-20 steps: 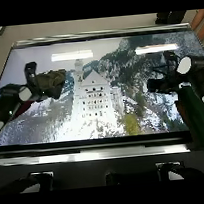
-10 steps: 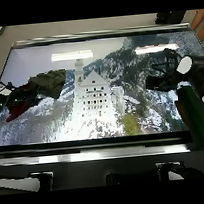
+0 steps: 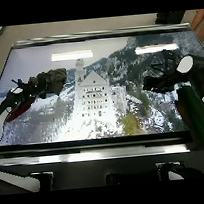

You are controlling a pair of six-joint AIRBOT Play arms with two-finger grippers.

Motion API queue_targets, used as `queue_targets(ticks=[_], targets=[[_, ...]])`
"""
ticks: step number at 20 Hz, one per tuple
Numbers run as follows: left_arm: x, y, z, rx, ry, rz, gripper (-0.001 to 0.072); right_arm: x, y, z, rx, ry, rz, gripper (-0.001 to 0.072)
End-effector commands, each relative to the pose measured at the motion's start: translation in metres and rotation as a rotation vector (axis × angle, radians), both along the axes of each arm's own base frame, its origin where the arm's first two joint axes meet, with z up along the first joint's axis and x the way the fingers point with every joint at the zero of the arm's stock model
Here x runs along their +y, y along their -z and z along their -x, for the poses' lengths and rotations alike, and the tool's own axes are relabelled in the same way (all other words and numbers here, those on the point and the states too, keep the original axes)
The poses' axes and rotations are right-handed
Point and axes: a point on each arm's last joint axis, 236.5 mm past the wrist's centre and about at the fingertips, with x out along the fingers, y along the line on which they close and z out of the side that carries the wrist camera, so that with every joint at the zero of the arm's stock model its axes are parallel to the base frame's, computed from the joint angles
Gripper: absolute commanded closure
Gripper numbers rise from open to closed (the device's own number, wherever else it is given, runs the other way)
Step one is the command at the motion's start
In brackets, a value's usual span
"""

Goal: Fold the shirts.

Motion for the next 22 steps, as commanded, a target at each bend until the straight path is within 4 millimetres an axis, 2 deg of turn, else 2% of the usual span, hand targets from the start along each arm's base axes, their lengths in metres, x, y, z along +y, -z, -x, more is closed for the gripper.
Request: queue_targets(ticks=[1, 3, 4, 6, 7, 9, 11, 13, 14, 16, 19, 21, 22], targets=[[-0.045, -0.1, 0.014, -0.306, 0.296, -0.243, 0.0677, -0.02, -0.005, 0.013, 0.017, -0.014, 0.095, 0.0221], [-0.084, -0.187, 0.054, -0.486, 0.438, -0.382, 0.0677, -0.037, -0.027, 0.019, -0.042, -0.005, 0.173, 0.0221], [-0.104, -0.23, 0.08, -0.578, 0.491, -0.461, 0.0677, -0.042, -0.041, 0.022, -0.079, 0.001, 0.194, 0.0221], [-0.139, -0.304, 0.137, -0.754, 0.556, -0.569, 0.0677, -0.044, -0.072, 0.032, -0.163, 0.011, 0.199, 0.0221], [-0.152, -0.335, 0.165, -0.822, 0.564, -0.566, 0.0676, -0.043, -0.089, 0.039, -0.207, 0.015, 0.197, 0.0221], [-0.176, -0.383, 0.219, -0.913, 0.572, -0.472, 0.0676, -0.043, -0.121, 0.058, -0.287, 0.022, 0.197, 0.0222], [-0.197, -0.394, 0.249, -0.919, 0.608, -0.402, 0.0676, -0.044, -0.148, 0.075, -0.367, 0.03, 0.196, 0.0222], [-0.218, -0.372, 0.258, -0.844, 0.657, -0.364, 0.0676, -0.044, -0.173, 0.093, -0.446, 0.038, 0.197, 0.0223], [-0.23, -0.348, 0.259, -0.772, 0.687, -0.345, 0.0676, -0.045, -0.182, 0.099, -0.473, 0.043, 0.202, 0.0223], [-0.256, -0.281, 0.256, -0.596, 0.732, -0.298, 0.0676, -0.048, -0.188, 0.109, -0.486, 0.048, 0.214, 0.0224], [-0.289, -0.17, 0.243, -0.352, 0.695, -0.218, 0.0676, -0.049, -0.17, 0.11, -0.406, 0.038, 0.217, 0.0223], [-0.305, -0.098, 0.236, -0.2, 0.687, -0.22, 0.0677, -0.048, -0.149, 0.1, -0.329, 0.023, 0.217, 0.0223], [-0.309, -0.069, 0.232, -0.142, 0.697, -0.236, 0.0675, -0.046, -0.135, 0.093, -0.282, 0.006, 0.218, 0.0221]])
